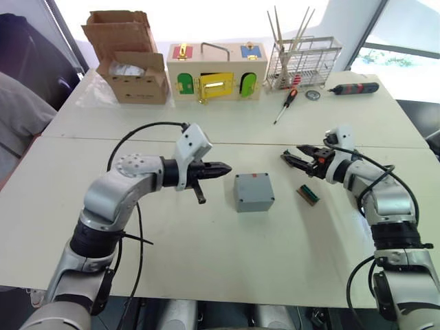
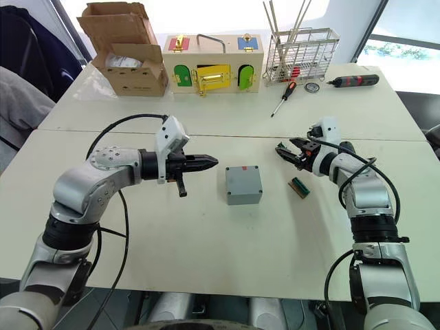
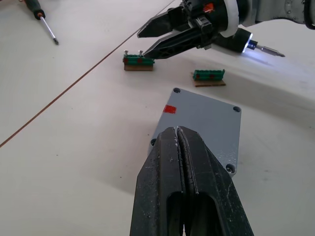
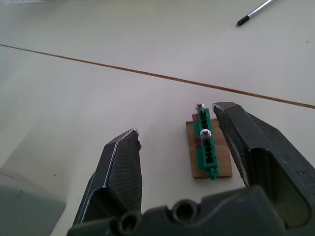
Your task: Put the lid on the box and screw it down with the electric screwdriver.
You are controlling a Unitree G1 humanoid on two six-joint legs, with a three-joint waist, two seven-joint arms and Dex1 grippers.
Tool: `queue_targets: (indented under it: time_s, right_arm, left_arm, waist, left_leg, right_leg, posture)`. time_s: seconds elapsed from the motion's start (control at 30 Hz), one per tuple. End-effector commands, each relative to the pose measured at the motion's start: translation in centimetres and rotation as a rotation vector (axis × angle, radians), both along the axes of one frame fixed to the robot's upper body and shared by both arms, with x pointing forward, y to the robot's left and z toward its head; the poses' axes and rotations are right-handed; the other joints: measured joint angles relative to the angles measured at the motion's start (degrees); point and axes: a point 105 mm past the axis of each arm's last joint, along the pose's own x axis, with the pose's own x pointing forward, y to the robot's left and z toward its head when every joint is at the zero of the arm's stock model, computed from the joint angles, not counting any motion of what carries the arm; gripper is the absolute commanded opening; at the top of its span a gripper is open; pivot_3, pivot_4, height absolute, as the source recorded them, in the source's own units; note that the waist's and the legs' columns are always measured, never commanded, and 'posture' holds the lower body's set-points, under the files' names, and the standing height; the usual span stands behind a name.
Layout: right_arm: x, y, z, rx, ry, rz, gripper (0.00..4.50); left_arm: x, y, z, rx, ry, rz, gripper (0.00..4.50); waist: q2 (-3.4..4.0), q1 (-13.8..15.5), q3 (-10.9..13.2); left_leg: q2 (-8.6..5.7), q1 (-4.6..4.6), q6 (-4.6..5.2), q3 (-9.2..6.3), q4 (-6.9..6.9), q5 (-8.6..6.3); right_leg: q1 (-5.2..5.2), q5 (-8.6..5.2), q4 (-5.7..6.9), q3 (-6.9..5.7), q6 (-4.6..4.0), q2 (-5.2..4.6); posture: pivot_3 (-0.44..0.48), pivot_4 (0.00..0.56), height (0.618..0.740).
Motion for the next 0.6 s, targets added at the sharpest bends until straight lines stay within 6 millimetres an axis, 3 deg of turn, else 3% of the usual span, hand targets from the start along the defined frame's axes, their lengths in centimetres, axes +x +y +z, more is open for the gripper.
queue_targets:
  time_s: [0.03, 0.47, 0.6]
  right_arm:
    - [0.47, 0.1, 1.12, -0.01, -0.058, 0.009, 2.77]
    - [1.23, 0.01, 0.42, 0.021, -0.047, -0.03, 2.77]
    - [1.36, 0.04, 0.42, 0.023, -0.05, -0.035, 1.03]
  left_arm:
    - [-0.55, -0.28, 0.76, -0.006, -0.044, -0.021, 0.0]
    - [-0.4, -0.36, 0.02, 0.024, -0.05, -0.021, 0.0]
    - [-0.38, -0.37, -0.01, 0.026, -0.051, -0.02, 0.0]
  waist:
    - [0.0, -0.1, 0.0]
    - [0.0, -0.2, 0.0]
    - [0.0, -0.2, 0.0]
  left_leg:
    - [0.0, 0.0, 0.0, 0.0, 0.0, 0.0]
    - [0.0, 0.0, -0.02, 0.0, -0.01, 0.01]
    - [0.0, 0.0, -0.01, 0.0, -0.01, 0.01]
  right_leg:
    - [0.0, 0.0, 0.0, 0.0, 0.0, 0.0]
    - [0.0, 0.0, -0.01, 0.0, 0.0, 0.0]
    - [0.0, 0.0, -0.01, 0.0, 0.0, 0.0]
  posture:
    - [0.0, 0.15, 0.74]
    - [0.0, 0.15, 0.74]
    - [0.0, 0.15, 0.74]
